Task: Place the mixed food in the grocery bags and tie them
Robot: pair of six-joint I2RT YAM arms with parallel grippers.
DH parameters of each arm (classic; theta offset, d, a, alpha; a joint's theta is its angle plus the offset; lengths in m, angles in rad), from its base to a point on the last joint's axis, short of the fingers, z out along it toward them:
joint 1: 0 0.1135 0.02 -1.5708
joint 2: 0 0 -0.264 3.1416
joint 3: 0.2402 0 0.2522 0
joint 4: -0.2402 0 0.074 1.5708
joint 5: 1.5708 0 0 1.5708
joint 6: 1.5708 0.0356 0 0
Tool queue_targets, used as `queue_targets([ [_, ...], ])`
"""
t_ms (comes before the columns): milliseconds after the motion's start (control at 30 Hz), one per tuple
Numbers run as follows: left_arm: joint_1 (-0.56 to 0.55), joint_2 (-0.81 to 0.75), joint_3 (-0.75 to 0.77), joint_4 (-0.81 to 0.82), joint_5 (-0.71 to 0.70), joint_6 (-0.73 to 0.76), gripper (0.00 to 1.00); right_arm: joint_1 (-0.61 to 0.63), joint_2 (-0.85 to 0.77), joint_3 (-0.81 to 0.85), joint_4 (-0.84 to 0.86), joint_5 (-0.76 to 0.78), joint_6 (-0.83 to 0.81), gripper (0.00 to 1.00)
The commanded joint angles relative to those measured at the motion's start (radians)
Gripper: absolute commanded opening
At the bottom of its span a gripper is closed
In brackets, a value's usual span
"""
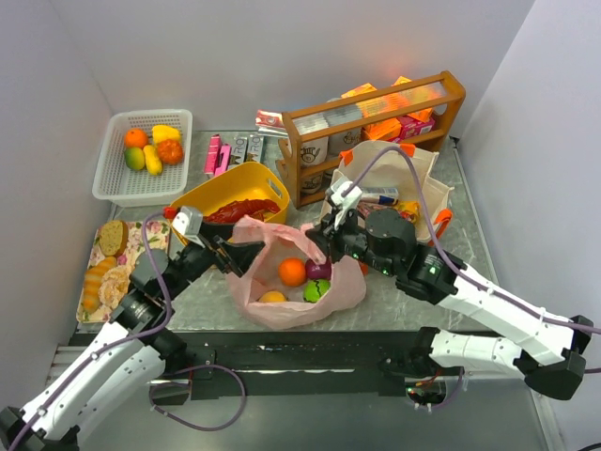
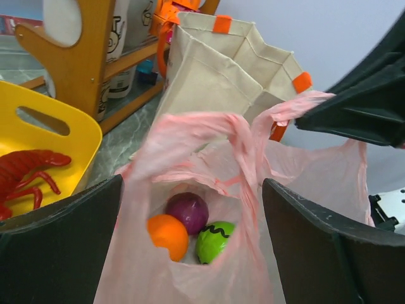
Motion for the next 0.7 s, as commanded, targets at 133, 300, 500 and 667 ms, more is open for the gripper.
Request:
queue_targets([
  [133, 0.005, -0.141, -0.036, -0.036, -0.038, -0.001, 0.96, -0.016, -0.026, 0.151, -0.2, 0.069, 0.037, 0.84],
  [300, 0.005, -0.104, -0.056, -0.012, -0.027, -0.016, 0.96, -0.016, -0.053, 0.256, -0.34, 0.126, 0.037, 0.97],
  [500, 0.006, -0.164, -0.093, 0.038, -0.05, -0.024, 0.96, -0.013, 0.062, 0.386, -0.349, 0.004, -0.021, 0.91],
  [667, 0.005, -0.175, -0.093, 0.013, -0.049, -0.018, 0.96, -0.011, 0.263, 0.483, -0.317, -0.075, -0.043, 0.84],
])
